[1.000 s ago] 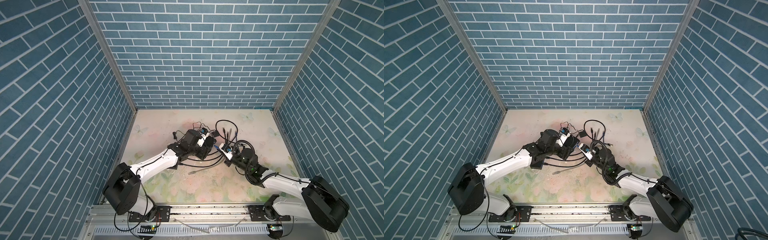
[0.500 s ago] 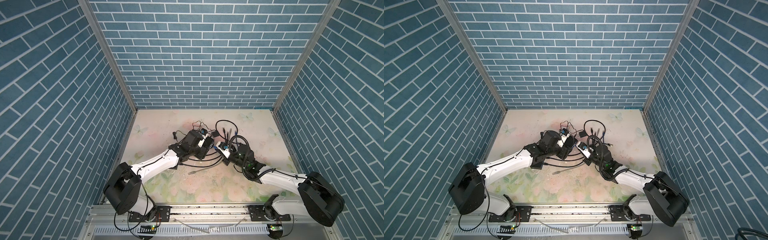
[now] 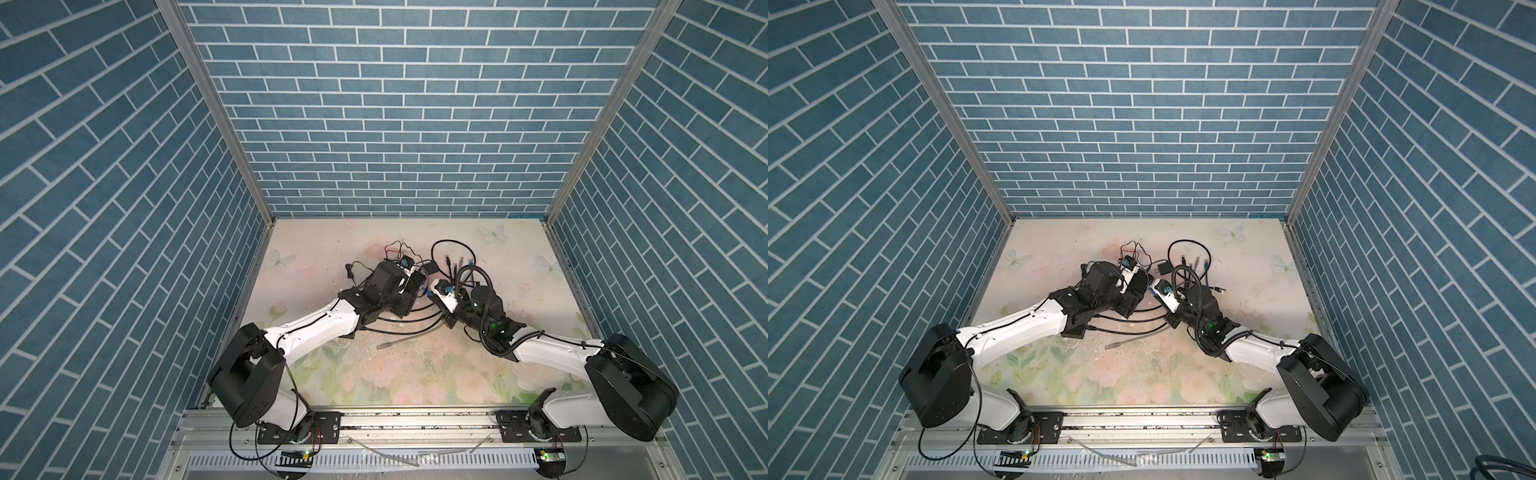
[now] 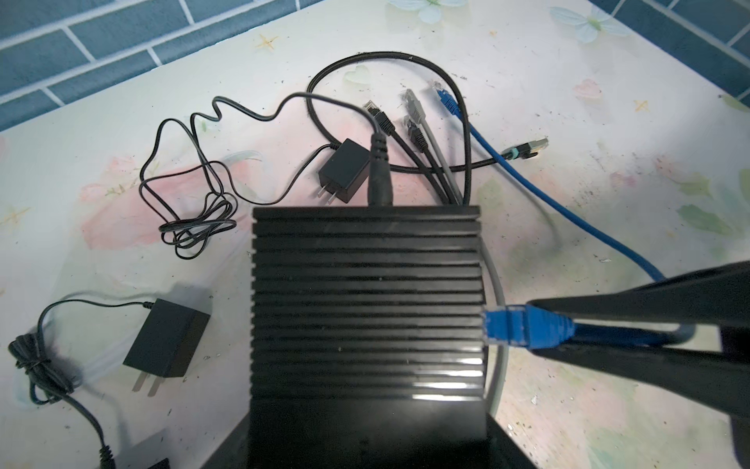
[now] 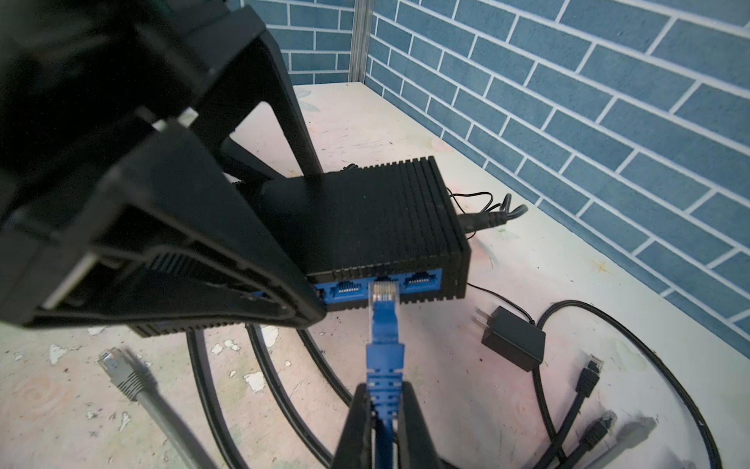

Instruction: Insert the plug into the switch port

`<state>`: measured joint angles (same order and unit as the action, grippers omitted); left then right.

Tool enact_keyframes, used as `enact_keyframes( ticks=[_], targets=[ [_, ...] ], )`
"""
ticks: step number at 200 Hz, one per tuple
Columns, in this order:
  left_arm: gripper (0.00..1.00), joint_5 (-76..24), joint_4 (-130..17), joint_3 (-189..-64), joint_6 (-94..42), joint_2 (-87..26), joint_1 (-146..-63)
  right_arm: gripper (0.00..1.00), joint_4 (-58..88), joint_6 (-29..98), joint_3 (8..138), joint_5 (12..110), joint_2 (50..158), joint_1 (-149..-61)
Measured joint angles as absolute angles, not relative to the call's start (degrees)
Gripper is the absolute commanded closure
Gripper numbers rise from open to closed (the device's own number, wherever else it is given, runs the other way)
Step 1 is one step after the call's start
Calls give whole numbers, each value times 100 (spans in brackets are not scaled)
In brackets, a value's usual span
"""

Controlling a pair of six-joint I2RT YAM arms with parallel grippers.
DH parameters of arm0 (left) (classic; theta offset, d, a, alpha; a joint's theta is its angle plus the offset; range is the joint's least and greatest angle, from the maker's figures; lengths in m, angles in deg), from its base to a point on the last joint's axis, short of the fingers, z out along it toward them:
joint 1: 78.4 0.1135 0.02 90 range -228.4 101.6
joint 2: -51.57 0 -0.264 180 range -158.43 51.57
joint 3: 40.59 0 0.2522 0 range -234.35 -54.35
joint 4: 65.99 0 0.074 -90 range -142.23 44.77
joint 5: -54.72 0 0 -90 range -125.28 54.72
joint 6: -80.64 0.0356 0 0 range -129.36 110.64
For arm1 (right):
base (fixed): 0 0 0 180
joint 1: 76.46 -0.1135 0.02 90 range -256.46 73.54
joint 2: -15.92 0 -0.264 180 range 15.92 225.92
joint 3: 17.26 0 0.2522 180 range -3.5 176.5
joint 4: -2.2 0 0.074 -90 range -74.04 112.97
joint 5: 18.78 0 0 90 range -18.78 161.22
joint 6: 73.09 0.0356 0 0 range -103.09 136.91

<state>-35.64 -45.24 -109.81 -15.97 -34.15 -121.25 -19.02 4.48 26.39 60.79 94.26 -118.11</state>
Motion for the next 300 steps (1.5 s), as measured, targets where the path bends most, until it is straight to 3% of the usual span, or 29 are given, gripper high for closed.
enact_keyframes(
  ticks=[74,102,174,209,260,300],
  targets=[
    [100,-3269,-4411,-10861,-1571,-4099,-11860,100,-923,7,2705,6894,8288,-11651],
    [94,-3309,-4354,-10861,-1571,-4472,-11832,100,-503,-13,2709,7054,7982,-11481],
    [51,-3311,-4391,-10861,-1597,-4809,-11832,100,492,-280,2711,6579,7862,-11332],
    [37,-3309,-4468,-10664,-1581,-4551,-11832,100,1025,-380,2785,5985,7875,-11205],
    [26,-3245,-4706,-10432,-1426,-3911,-11832,100,1392,-326,3157,5161,8063,-11008],
    [24,-3232,-4911,-10408,-1332,-3777,-11832,100,1519,-55,3422,4765,8294,-10851]
  ],
)
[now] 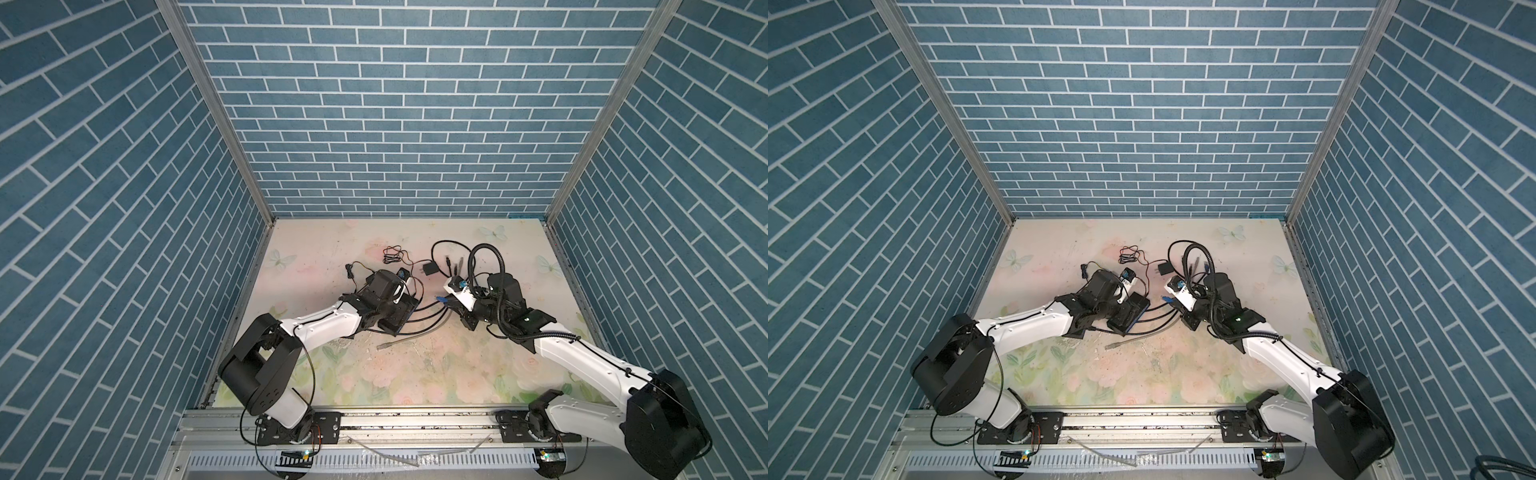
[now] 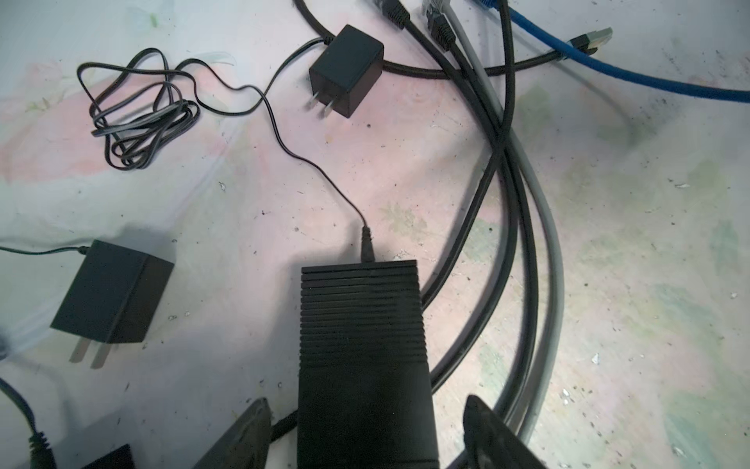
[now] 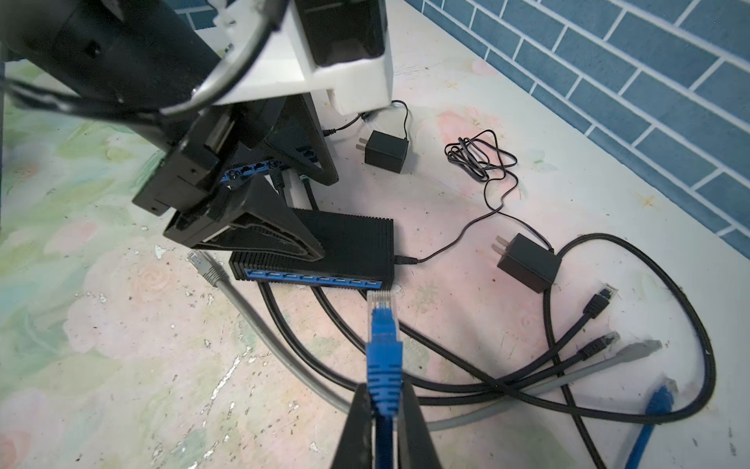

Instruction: Insert the plug into the switch port

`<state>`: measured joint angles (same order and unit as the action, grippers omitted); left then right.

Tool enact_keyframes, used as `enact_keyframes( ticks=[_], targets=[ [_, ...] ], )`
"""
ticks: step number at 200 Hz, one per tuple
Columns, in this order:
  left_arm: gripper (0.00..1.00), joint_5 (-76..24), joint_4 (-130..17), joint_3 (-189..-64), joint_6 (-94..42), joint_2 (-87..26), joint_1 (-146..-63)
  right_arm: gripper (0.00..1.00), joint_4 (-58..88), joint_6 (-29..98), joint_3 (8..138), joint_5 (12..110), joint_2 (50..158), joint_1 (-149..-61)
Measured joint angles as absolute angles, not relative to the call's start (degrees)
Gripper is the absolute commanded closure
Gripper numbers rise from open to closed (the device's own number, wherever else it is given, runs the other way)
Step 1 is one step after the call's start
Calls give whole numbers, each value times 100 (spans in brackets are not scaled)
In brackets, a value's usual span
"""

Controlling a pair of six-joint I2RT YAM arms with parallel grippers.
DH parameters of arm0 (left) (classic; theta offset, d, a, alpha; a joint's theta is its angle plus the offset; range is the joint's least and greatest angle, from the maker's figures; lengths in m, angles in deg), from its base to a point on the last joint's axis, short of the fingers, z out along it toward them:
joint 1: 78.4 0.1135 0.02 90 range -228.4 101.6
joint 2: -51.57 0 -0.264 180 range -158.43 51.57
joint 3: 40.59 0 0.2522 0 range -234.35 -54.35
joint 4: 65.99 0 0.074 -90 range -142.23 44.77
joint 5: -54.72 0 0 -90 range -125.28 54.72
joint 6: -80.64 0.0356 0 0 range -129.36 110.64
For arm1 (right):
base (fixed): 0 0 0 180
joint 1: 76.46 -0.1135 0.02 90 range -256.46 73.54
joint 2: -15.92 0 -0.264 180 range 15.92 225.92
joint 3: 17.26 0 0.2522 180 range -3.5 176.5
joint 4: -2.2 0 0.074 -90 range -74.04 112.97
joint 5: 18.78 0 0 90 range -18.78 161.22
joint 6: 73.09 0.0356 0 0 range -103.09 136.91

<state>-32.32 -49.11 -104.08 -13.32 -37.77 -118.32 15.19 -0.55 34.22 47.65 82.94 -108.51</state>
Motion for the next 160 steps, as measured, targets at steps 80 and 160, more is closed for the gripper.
enact_keyframes(
  ticks=[80,160],
  targets=[
    [23,-3153,-5066,-10408,-1324,-3930,-11832,100,1831,22,3642,4662,8891,-10838],
    [22,-2216,-6529,-9654,-1245,-3563,-11871,100,2037,599,4018,3996,9614,-10838]
  ],
)
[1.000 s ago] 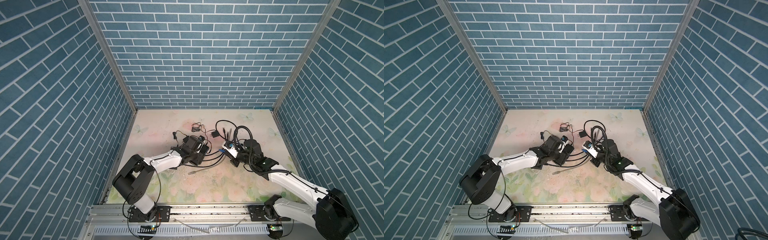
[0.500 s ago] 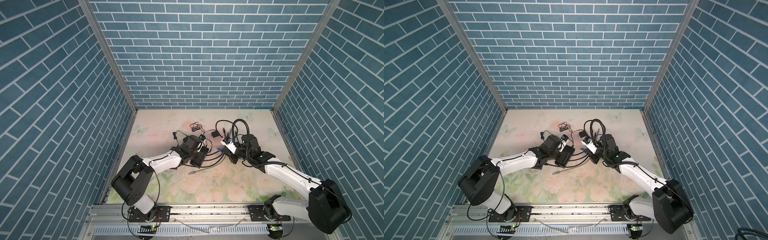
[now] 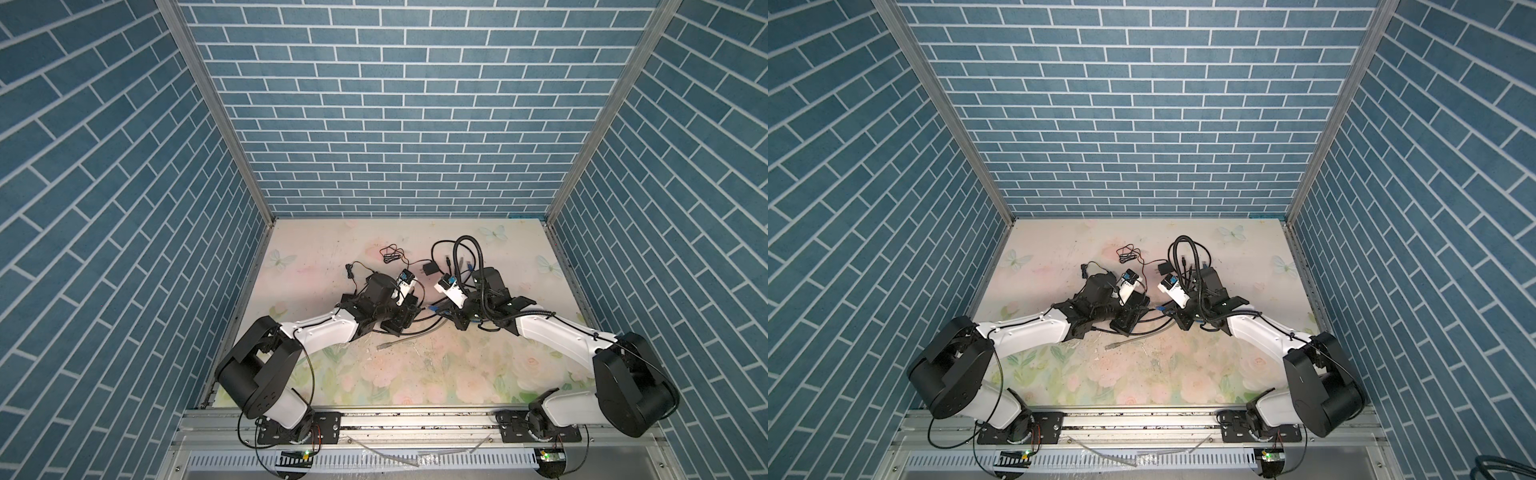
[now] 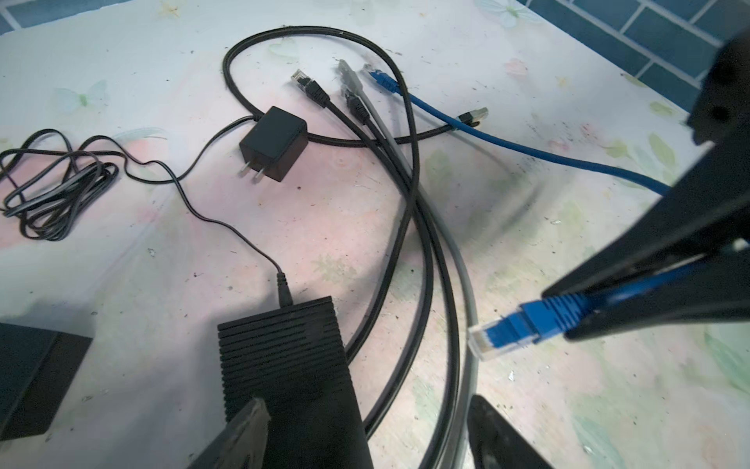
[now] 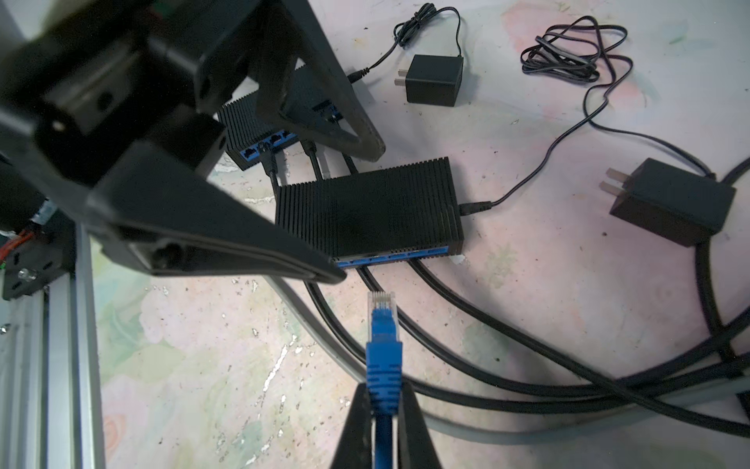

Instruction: Insert the plug into the switch port

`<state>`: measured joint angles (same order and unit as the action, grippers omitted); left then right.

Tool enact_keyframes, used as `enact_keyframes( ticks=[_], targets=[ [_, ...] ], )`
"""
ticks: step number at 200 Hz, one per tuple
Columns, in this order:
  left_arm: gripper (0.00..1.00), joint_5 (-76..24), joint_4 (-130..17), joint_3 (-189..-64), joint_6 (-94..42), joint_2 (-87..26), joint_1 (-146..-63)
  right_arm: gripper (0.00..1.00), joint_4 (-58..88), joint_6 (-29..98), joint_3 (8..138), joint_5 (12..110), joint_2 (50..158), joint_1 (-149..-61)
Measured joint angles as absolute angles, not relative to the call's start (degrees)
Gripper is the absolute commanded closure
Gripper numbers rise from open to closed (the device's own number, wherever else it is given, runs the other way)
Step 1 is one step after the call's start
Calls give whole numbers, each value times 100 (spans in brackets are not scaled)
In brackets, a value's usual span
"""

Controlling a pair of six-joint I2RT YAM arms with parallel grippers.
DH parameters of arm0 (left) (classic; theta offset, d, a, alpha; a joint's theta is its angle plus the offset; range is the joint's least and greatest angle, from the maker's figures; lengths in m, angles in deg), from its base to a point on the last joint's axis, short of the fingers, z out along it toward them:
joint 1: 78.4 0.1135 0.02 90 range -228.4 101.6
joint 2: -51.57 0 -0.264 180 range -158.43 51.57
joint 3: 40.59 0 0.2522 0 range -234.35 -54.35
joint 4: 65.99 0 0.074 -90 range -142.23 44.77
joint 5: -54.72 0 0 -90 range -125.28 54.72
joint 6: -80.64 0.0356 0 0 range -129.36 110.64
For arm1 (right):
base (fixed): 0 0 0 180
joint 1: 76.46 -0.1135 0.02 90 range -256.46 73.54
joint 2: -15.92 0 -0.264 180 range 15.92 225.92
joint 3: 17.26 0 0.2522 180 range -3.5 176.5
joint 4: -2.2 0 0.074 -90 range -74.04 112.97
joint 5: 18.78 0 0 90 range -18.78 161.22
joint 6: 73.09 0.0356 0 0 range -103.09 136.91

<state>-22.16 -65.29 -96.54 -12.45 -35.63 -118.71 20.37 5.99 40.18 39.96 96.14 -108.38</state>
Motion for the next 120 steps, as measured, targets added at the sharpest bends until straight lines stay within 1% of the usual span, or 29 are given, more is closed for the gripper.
enact_keyframes(
  ticks=[22,29,71,105,120],
  targets=[
    [22,-2189,-7090,-9156,-1009,-3347,-11996,99,2142,691,4117,3932,9684,-10838],
    [22,-2185,-7274,-9012,-908,-3290,-12057,97,2164,713,4123,3921,9695,-10838],
    [22,-2242,-7816,-8782,-521,-3192,-12241,74,2374,793,4191,3873,9844,-10838],
    [22,-2327,-7897,-8784,-419,-3172,-12241,64,2448,756,4208,4158,9912,-10838],
    [22,-2364,-7897,-8784,-395,-3172,-12241,57,2360,717,4184,4442,9883,-10838]
  ],
)
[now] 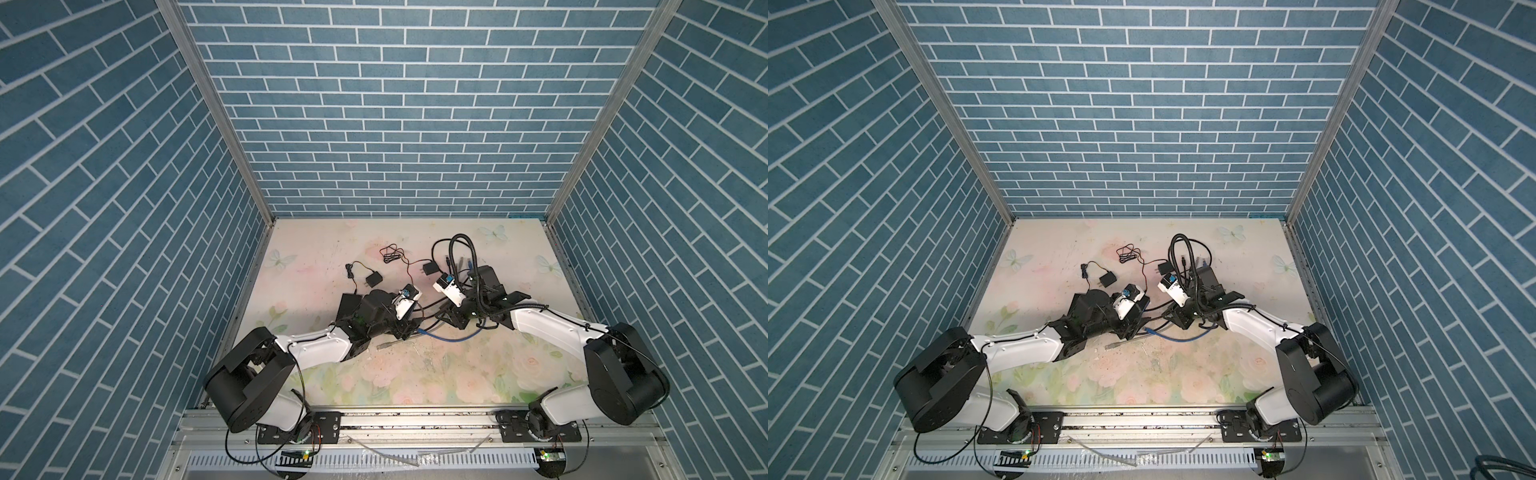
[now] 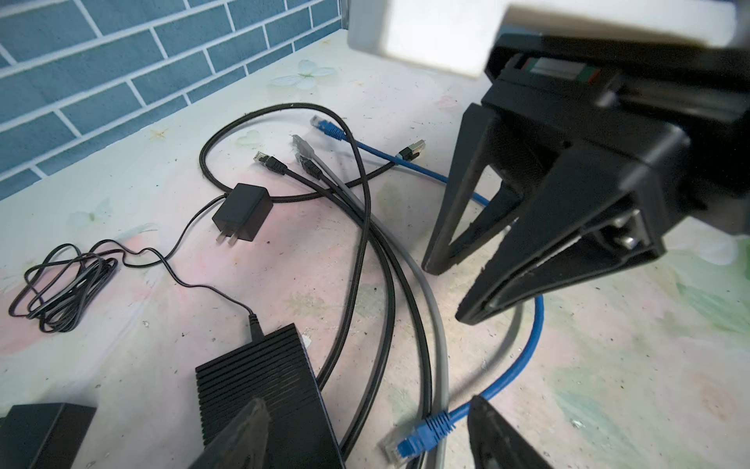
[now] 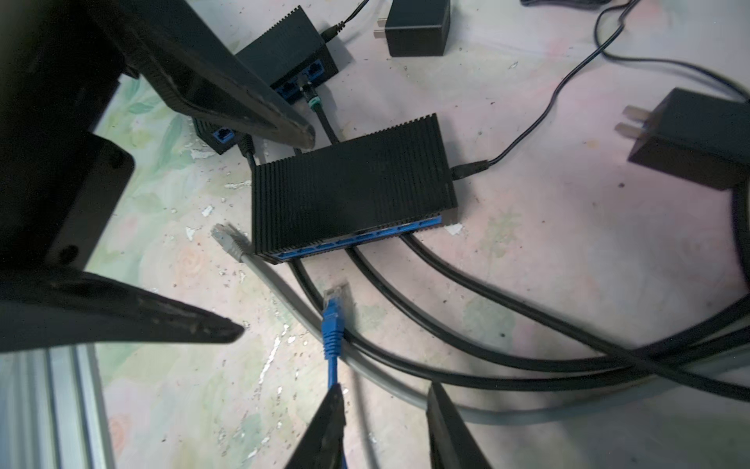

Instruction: Insert the plug into the switch port

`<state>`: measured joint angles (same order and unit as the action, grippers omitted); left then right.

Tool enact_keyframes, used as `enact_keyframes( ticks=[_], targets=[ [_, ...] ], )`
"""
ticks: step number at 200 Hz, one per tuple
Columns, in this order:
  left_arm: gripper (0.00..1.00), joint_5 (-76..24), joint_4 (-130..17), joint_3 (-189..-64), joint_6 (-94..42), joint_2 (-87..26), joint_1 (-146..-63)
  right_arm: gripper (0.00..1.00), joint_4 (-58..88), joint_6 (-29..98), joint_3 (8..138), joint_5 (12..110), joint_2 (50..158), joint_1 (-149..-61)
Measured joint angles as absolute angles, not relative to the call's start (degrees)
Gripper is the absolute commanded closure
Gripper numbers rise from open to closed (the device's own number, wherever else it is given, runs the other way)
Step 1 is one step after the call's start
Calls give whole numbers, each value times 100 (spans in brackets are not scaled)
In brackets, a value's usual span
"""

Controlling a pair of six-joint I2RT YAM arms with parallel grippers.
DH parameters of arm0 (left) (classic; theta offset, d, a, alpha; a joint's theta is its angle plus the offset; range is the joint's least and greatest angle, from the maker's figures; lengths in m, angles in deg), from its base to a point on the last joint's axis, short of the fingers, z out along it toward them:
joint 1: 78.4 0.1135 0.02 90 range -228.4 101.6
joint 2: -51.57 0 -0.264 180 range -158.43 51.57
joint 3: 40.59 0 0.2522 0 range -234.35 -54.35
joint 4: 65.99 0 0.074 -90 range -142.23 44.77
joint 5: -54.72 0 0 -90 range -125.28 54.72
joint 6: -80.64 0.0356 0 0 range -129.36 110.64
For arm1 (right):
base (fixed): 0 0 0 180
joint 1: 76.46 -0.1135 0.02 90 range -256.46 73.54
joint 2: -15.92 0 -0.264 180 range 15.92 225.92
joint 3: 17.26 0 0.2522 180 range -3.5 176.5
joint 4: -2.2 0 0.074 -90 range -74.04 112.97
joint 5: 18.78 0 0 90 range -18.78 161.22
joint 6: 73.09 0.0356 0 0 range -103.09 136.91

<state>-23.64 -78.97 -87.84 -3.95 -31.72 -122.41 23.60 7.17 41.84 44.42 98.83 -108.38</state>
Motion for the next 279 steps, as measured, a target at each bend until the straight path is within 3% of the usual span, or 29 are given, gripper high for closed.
enact_keyframes(
  ticks=[55,88,143,182,279],
  targets=[
    [22,-2502,-7845,-8784,-371,-3100,-12241,55,2089,1091,4340,6079,9966,-10309],
    [22,-2585,-7702,-8784,-371,-2984,-12241,56,2030,1521,4750,6542,10489,-9767],
    [22,-2675,-7604,-8784,-373,-2868,-12241,59,2177,1886,5504,6645,11464,-9203],
    [22,-2745,-7604,-8784,-384,-2829,-12241,68,2406,2081,6042,6547,11962,-9105],
    [22,-2817,-7530,-8773,-416,-2643,-12241,80,2496,2398,6079,6518,12290,-9092]
  ],
)
